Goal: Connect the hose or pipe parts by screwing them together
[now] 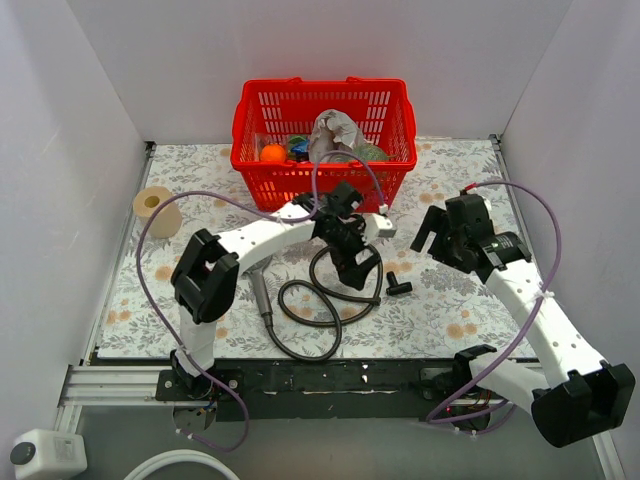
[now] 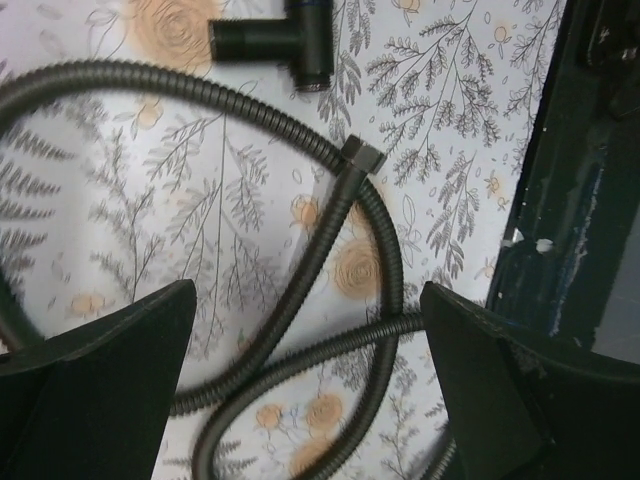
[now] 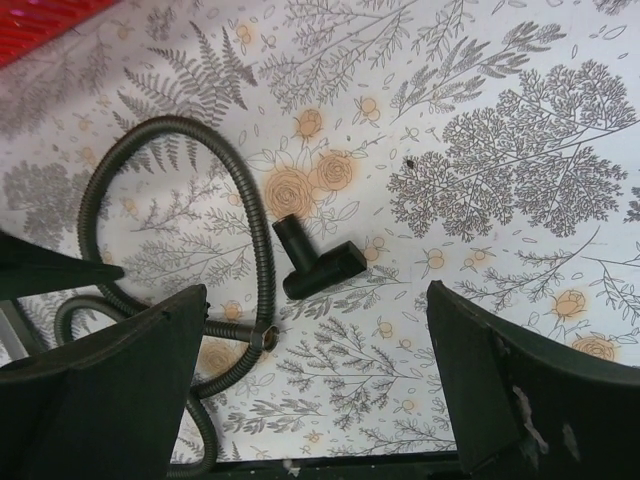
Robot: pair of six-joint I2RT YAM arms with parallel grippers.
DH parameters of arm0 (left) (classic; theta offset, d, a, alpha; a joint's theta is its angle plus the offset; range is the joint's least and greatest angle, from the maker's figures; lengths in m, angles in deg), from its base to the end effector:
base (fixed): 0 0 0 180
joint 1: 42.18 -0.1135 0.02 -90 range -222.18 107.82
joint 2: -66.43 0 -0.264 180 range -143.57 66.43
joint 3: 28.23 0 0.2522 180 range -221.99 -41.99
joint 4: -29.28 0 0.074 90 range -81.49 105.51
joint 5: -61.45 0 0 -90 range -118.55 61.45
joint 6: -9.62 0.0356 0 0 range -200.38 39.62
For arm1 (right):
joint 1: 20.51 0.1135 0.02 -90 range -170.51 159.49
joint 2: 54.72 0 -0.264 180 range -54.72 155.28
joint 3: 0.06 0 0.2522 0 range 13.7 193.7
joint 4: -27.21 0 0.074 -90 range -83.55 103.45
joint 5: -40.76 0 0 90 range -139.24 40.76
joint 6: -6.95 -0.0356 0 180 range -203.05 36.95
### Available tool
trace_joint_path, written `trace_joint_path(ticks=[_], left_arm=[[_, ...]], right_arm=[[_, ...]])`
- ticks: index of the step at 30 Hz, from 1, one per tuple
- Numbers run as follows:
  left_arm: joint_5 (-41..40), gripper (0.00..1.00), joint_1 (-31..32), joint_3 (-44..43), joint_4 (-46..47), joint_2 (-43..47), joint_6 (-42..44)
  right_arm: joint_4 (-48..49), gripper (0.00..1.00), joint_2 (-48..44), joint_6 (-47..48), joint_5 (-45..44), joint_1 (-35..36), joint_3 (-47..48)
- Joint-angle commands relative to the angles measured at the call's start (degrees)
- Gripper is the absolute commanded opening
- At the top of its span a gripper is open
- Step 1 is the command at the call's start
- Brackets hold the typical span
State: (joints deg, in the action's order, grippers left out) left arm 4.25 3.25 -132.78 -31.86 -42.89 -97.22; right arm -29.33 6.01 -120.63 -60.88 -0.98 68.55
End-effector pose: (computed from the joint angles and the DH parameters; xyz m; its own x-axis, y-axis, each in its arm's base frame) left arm 0.2677 -0.2993 0.2468 -0.8316 0.4972 -0.2474 0.5361 0.6022 -0.5916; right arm 0.2028 0.0643 0.2966 -0.6839 0.3912 -0.6159 0.2716 0.9199 0.2828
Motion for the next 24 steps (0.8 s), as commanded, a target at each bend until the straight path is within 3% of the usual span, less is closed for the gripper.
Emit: trace_joint_path(ticks=[1,5,9,17,24], left_arm=[[-4.67,0.96,2.73,-3.44,2.02,-2.91,6.73],[-4.50,0.98,3.17,-1.16,6.05,-3.45,10.68],[-4.32,0.98,5.19,8.92,16.14,0.85,15.87],[-2.29,0.98,6.95,17.56,28.02,4.80,20.26],[-2.30,0.98,7.83,16.78,30.75,3.85,23.61]], right_arm=[[-1.51,0.96,-3.16,-0.57,-1.46,-1.59,3.16],[-1.34,0.96,-3.34,0.76,0.65,-3.18,2.11],[-0.72,0.97,-3.60,1.37,4.24,-6.25,0.09],[-0.63,0.97,-5.53,0.41,8.38,-11.35,-3.34],[0.77,0.97,-6.33,-1.26,12.85,-13.38,-6.33]])
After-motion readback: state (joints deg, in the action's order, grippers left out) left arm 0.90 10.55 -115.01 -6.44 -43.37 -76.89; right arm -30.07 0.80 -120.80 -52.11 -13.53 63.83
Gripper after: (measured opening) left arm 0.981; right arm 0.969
